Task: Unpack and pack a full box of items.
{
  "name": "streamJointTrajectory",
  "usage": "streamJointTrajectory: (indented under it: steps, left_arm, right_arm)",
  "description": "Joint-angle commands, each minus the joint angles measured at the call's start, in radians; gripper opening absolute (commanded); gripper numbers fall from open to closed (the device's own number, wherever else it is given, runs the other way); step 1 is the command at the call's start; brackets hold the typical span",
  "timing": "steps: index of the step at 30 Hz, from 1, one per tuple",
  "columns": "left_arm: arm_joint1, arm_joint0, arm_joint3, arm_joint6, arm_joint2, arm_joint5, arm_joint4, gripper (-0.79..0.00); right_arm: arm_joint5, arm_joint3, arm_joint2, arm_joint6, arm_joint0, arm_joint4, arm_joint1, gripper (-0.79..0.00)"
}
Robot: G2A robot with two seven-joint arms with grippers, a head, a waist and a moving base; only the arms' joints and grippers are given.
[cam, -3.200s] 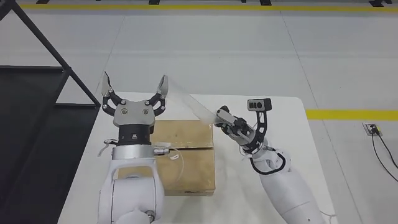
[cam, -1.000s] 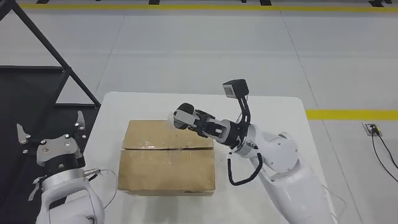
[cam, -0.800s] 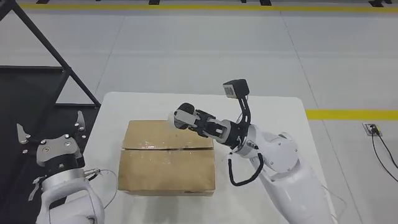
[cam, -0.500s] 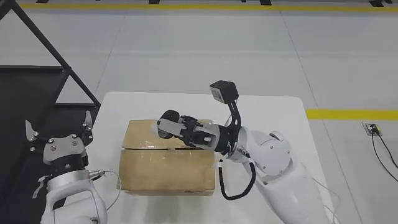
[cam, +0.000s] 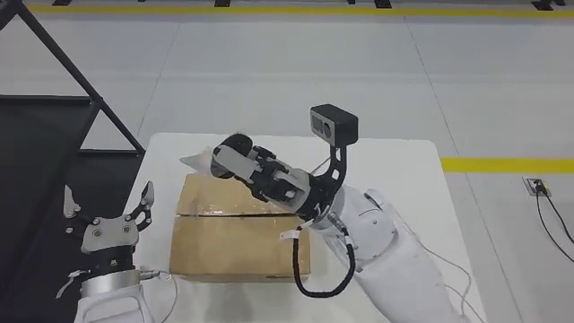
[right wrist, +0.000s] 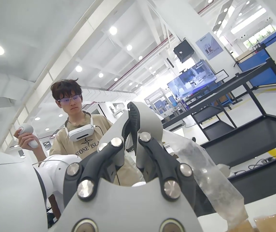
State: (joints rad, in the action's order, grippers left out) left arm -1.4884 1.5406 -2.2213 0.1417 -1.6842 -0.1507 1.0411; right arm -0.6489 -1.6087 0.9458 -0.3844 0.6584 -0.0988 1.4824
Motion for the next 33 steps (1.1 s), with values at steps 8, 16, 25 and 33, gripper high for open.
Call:
streamJointTrajectory:
  steps: [8,16,25,33]
  left_arm:
    - [-0.001,0.007,-0.004,0.003,-0.007,-0.016,-0.001,0.000]
    - [0.006,0.062,0.008,-0.105,0.025,-0.024,-0.185,0.000]
    - [0.010,0.180,0.009,-0.220,0.086,-0.068,-0.356,0.000]
    - [0.005,0.130,0.057,-0.177,0.195,-0.068,-0.459,0.000]
  right_arm:
    - [0.001,0.000,0.000,-0.002,0.000,-0.001,0.000,-0.785]
    - [0.005,-0.047,0.021,0.164,0.054,0.078,0.010,-0.785]
    - [-0.017,-0.041,0.006,0.282,0.066,0.109,0.032,-0.785]
    - [-0.042,-0.024,0.001,0.304,0.069,0.095,0.045,-0.785]
